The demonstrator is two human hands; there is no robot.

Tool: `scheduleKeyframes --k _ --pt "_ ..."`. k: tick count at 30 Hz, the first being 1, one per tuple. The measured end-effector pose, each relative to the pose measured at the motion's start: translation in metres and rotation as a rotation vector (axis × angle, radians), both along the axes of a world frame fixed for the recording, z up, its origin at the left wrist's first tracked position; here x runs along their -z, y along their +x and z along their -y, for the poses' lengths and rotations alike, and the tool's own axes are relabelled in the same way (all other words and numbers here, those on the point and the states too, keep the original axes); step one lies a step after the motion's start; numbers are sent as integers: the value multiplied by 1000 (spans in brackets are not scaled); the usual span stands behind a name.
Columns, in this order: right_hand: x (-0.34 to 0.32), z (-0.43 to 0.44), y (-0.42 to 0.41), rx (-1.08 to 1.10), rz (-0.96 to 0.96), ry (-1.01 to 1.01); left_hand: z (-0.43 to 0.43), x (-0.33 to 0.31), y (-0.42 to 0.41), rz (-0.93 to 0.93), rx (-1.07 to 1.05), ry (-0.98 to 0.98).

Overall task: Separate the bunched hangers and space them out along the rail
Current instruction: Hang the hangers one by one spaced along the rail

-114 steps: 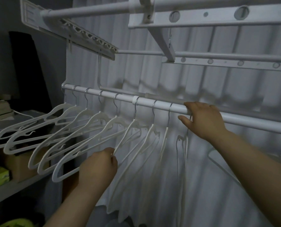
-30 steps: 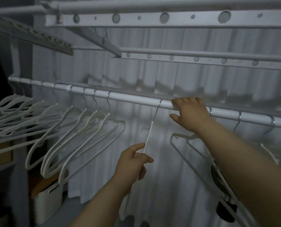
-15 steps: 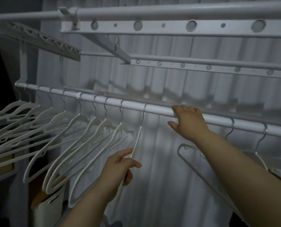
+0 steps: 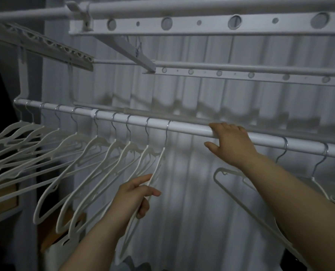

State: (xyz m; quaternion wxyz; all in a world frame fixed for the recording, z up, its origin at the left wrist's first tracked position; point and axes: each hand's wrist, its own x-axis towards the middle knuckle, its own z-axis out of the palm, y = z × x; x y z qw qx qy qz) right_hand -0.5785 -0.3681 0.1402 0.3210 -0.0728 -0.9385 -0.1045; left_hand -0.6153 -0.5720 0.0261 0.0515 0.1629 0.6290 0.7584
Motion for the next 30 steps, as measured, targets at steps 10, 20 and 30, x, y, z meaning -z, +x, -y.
scheduleKeyframes --k 10,20,30 --pt "2 -2 1 20 -12 -7 5 -1 -1 6 -35 28" --pt "1 -9 9 37 -13 -10 -6 -3 13 4 7 -25" --pt "1 -17 13 1 -20 -16 -9 -8 25 -24 6 -106"
